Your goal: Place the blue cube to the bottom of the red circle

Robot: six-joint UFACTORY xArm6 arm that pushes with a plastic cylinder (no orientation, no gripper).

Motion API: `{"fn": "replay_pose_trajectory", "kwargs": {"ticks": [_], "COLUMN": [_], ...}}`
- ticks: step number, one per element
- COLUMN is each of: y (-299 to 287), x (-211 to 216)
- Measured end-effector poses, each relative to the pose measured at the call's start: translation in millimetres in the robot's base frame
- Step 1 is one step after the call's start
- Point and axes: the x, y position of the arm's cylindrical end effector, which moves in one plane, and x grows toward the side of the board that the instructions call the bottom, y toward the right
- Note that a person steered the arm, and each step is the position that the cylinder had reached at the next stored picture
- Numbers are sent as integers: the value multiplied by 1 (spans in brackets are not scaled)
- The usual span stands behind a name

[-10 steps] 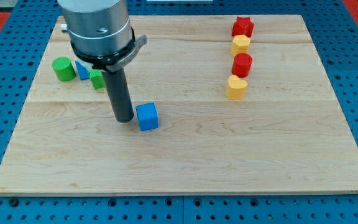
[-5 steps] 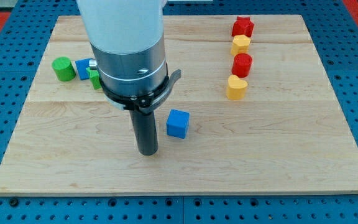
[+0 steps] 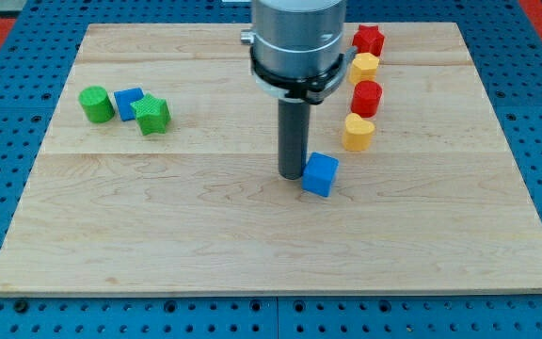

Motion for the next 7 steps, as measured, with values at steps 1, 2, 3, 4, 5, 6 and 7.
{"fn": "replay_pose_trajectory", "kwargs": {"ticks": [1, 2, 3, 4, 5, 6, 7], "y": [25, 13, 23, 34, 52, 59, 95], "x": [3, 53, 66, 38, 31, 44, 37]}}
